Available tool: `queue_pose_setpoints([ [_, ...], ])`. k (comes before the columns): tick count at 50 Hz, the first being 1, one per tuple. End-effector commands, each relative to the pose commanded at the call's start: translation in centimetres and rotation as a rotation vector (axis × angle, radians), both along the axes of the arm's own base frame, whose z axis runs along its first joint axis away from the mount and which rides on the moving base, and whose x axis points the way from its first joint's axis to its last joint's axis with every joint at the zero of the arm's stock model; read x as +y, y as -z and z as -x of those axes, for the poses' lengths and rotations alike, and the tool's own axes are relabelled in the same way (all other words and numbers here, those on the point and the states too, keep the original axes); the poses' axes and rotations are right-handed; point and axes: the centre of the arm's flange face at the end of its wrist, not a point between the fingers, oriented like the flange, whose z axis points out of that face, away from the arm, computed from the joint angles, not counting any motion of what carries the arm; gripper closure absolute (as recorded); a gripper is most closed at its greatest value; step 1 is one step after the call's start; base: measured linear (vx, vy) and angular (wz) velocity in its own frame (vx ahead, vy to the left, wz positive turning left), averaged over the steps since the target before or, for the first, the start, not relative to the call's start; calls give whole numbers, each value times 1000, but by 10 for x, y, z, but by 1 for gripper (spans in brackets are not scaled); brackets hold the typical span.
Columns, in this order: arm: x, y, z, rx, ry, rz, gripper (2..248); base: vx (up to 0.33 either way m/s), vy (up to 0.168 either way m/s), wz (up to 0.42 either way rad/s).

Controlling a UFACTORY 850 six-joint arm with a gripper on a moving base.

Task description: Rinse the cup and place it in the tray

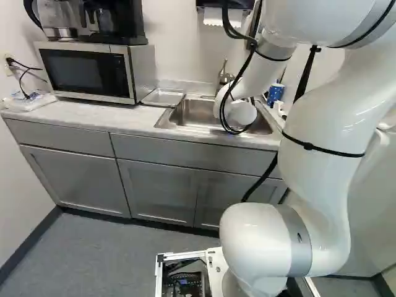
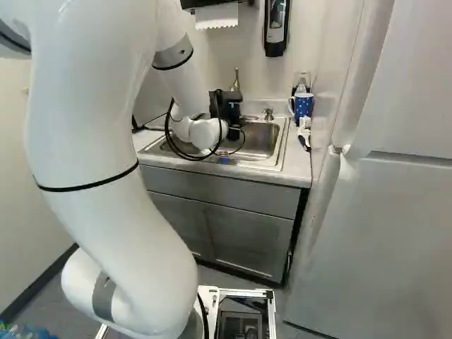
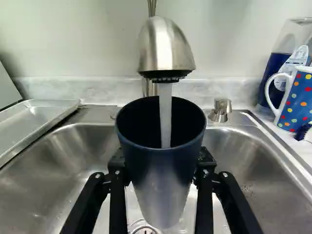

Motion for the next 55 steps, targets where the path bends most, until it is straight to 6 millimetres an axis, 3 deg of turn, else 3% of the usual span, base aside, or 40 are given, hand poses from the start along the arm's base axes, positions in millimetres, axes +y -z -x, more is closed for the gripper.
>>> queue_pose_setpoints([
  [55, 0, 0, 0, 0, 0, 0, 126, 0, 0, 0],
])
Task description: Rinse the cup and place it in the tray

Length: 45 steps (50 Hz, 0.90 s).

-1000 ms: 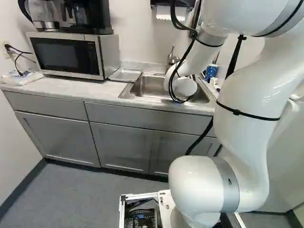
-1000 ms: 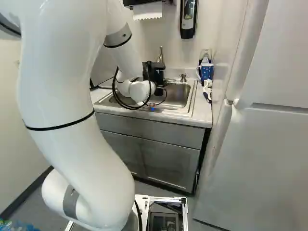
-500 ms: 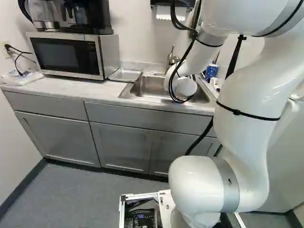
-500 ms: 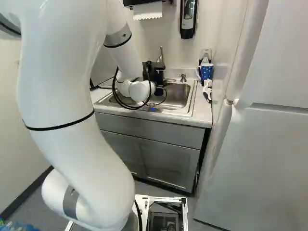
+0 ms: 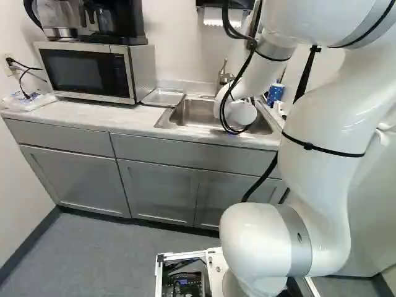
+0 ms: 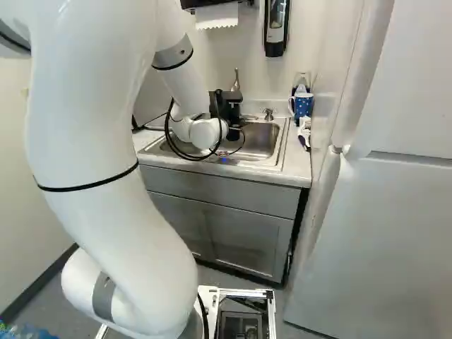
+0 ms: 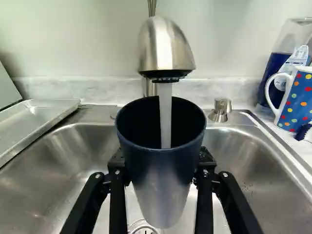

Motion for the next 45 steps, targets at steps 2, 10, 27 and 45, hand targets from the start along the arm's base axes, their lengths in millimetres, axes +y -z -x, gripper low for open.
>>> queue_pose_setpoints([
  [2, 0, 0, 0, 0, 0, 0, 126, 0, 0, 0],
  [10, 0, 0, 0, 0, 0, 0, 126, 0, 0, 0],
  [27, 0, 0, 0, 0, 0, 0, 126, 0, 0, 0],
  [45, 0, 0, 0, 0, 0, 0, 126, 0, 0, 0],
])
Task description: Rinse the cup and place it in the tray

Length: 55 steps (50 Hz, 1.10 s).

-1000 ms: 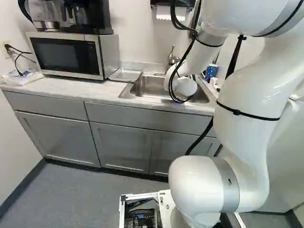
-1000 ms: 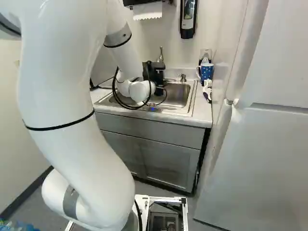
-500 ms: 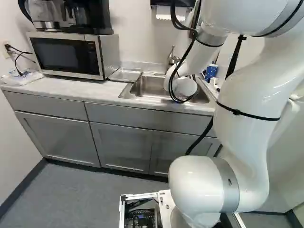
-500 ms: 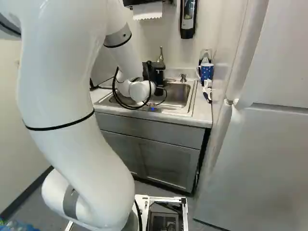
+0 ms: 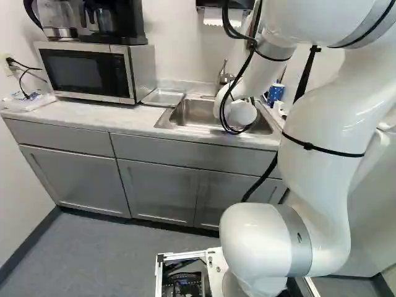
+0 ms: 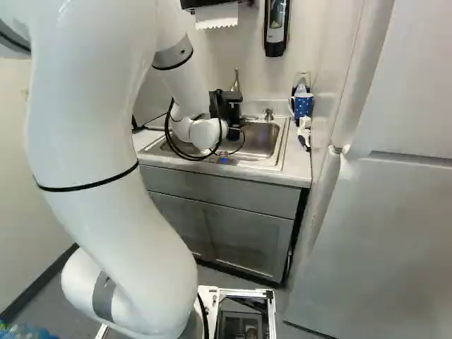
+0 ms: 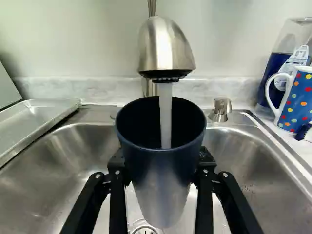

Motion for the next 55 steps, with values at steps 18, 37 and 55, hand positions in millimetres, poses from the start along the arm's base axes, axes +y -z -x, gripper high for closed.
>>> queue_pose_setpoints([
  [18, 0, 0, 0, 0, 0, 0, 126, 0, 0, 0],
  [37, 0, 0, 0, 0, 0, 0, 126, 0, 0, 0],
  [55, 0, 0, 0, 0, 0, 0, 126, 0, 0, 0],
])
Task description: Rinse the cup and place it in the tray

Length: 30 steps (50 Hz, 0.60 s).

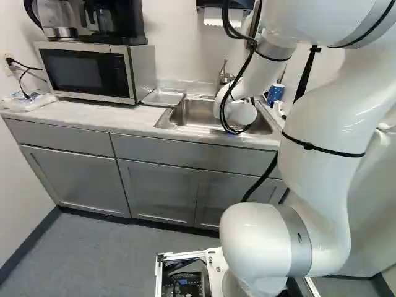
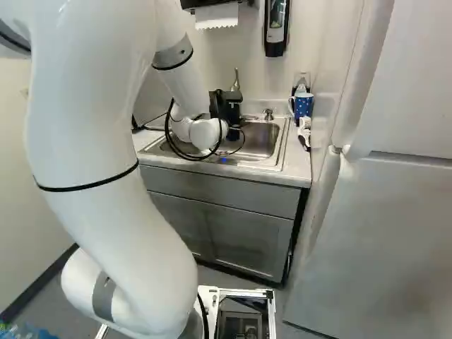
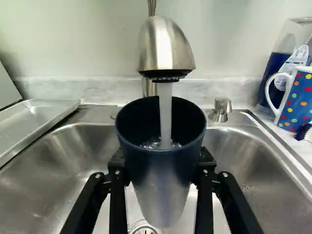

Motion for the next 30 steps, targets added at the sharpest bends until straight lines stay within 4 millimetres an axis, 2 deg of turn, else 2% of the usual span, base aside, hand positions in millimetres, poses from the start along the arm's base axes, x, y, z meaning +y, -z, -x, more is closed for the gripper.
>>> queue_pose_setpoints([
  [30, 0, 0, 0, 0, 0, 0, 126, 0, 0, 0],
])
